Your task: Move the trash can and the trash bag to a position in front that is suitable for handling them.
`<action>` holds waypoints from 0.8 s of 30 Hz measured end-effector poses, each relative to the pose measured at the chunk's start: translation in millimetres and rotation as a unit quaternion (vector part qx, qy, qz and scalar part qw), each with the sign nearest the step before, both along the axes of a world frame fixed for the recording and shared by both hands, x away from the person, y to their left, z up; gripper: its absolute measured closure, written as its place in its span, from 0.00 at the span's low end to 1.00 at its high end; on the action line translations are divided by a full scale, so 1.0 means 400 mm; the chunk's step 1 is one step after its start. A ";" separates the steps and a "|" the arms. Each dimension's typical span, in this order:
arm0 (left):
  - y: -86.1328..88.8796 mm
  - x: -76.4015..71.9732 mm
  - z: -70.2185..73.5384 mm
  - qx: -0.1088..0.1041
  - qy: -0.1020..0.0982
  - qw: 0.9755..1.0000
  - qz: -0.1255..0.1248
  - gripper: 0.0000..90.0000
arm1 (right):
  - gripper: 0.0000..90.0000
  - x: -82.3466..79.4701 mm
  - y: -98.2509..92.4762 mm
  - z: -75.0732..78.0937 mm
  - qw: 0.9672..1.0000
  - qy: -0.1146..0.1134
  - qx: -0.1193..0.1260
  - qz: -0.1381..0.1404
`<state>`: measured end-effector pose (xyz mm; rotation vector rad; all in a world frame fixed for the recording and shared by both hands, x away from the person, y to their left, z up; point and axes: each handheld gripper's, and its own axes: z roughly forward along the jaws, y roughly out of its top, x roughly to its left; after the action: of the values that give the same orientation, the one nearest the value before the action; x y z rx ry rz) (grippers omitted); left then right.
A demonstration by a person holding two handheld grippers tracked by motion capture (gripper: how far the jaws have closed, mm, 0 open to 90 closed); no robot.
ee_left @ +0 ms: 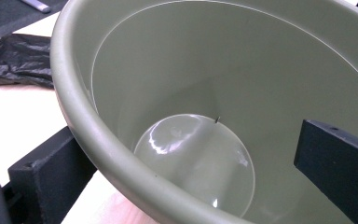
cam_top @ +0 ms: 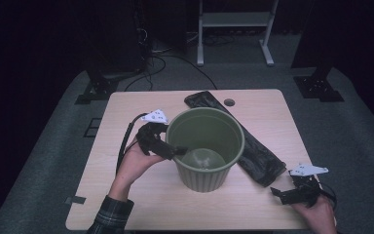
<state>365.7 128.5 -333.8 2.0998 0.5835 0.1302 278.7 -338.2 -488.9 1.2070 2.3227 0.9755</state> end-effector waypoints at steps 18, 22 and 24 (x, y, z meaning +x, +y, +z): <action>0.095 -0.017 0.040 -0.057 -0.026 0.997 0.033 0.00 | 0.00 -0.001 0.000 0.000 1.000 0.000 0.000 -0.001; 0.121 -0.036 0.047 -0.062 -0.035 0.997 0.038 0.00 | 0.00 -0.002 0.001 0.000 1.000 0.001 0.001 -0.002; 0.127 -0.042 0.048 -0.061 -0.036 0.997 0.039 0.00 | 0.00 -0.002 0.001 0.000 1.000 0.001 0.001 -0.003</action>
<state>348.9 179.4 -314.5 1.9473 0.6150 0.2101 277.7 -338.0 -488.8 1.2148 2.3199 0.9745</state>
